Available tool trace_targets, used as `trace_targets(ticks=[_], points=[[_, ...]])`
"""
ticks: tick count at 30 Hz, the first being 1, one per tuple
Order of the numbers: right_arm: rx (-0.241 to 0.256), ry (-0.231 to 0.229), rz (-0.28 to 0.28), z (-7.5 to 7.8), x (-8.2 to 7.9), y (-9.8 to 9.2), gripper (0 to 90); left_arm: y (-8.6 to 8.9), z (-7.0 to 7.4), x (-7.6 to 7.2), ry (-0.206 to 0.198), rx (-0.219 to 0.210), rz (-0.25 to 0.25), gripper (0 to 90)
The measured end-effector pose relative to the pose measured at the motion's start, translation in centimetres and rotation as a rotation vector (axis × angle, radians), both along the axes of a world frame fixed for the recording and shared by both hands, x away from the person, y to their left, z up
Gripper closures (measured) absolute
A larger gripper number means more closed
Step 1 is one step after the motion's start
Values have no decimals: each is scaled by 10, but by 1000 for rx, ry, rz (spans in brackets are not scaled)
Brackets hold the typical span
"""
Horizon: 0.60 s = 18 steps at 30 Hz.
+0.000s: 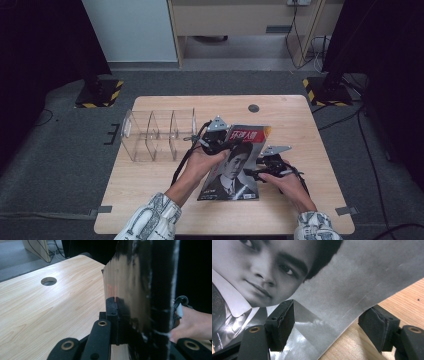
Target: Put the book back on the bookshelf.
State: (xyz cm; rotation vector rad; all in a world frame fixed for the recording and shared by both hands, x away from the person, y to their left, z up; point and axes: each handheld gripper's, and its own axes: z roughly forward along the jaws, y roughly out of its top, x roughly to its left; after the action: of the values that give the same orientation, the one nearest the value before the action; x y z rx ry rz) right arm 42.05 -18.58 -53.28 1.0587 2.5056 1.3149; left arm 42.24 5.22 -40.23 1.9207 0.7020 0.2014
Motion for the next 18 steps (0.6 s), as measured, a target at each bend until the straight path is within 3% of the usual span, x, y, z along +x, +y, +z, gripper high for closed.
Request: trace_targets(ticks=[7, 11, 14, 18], points=[[-22, -24, 5, 3, 0, -3, 389, 1, 1, 0, -4, -4, 2, 863], [-69, -43, 8, 7, 0, -4, 481, 2, 1, 0, -7, -1, 2, 863], [-73, -58, 1, 10, 0, -6, 587, 4, 1, 1, -9, -1, 4, 863], [-74, -69, -12, 13, -1, -7, 658, 6, 2, 1, -13, -10, 3, 863]])
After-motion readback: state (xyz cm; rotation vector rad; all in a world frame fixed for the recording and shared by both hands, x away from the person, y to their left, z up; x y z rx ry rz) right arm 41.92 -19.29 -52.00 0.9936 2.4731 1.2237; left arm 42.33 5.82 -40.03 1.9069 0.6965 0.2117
